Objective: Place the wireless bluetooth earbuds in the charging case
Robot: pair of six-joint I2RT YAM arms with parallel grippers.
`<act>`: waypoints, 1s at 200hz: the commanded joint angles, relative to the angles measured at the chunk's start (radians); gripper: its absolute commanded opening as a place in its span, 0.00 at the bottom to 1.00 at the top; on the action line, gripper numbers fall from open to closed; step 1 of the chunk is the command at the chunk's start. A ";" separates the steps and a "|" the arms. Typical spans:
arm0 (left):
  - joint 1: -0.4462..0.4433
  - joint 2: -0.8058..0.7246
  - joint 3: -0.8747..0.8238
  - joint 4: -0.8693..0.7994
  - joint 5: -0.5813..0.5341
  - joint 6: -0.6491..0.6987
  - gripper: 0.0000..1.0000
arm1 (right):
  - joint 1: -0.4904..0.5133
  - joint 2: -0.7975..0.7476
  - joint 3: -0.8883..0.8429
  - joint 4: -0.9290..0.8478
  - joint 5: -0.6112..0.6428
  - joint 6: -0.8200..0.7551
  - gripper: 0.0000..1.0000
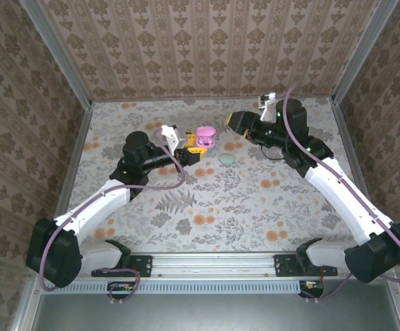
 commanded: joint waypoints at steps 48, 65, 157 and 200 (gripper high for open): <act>-0.060 0.065 0.078 0.045 0.011 -0.002 0.33 | -0.024 0.029 0.075 0.015 -0.085 0.077 0.59; -0.064 0.069 0.082 0.045 0.004 0.002 0.33 | -0.025 0.066 0.103 0.006 -0.135 0.079 0.59; -0.068 0.063 0.090 0.060 -0.012 -0.001 0.33 | -0.001 0.184 0.137 -0.077 -0.224 0.049 0.61; -0.068 0.064 0.092 0.068 -0.025 0.002 0.33 | 0.008 0.183 0.125 -0.104 -0.246 0.030 0.61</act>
